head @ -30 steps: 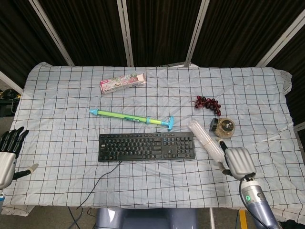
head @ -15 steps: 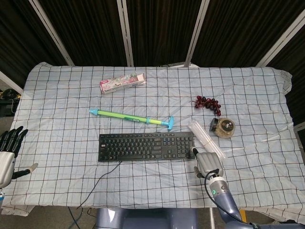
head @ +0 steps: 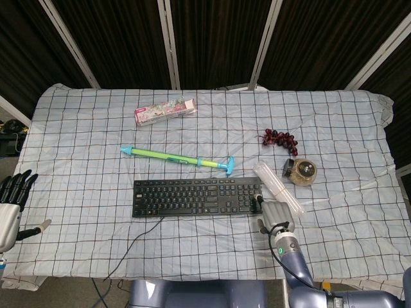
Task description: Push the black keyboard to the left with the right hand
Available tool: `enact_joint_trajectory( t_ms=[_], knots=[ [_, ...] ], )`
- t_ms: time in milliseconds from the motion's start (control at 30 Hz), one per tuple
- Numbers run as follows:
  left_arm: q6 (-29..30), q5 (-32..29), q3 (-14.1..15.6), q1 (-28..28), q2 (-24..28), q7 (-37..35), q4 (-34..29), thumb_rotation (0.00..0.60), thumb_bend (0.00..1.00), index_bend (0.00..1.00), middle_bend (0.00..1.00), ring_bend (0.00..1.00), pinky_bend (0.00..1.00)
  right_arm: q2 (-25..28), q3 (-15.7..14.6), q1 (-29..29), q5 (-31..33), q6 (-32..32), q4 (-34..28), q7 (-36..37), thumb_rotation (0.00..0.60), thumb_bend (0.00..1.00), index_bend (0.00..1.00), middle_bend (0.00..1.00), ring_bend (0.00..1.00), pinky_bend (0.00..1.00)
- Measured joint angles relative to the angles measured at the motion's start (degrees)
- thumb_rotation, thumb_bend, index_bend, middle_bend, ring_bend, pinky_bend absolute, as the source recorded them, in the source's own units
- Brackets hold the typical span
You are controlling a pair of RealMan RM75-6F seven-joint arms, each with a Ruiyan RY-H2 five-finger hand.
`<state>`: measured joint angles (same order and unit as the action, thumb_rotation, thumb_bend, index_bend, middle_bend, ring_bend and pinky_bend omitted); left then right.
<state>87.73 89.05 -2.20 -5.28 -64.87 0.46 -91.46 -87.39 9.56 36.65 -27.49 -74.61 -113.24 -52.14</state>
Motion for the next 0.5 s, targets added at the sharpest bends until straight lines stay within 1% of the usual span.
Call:
enact_joint_trajectory(
  t_ms=[500],
  knots=[
    [-0.1, -0.1, 0.0, 0.0, 0.1, 0.0, -0.3, 0.6, 0.06, 0.0, 0.0, 0.0, 0.0, -1.7, -0.7, 1.1, 1.4, 0.2, 3.2, 1.6, 0.6, 0.5, 0.1, 0.87, 0.87, 0.75]
  ],
)
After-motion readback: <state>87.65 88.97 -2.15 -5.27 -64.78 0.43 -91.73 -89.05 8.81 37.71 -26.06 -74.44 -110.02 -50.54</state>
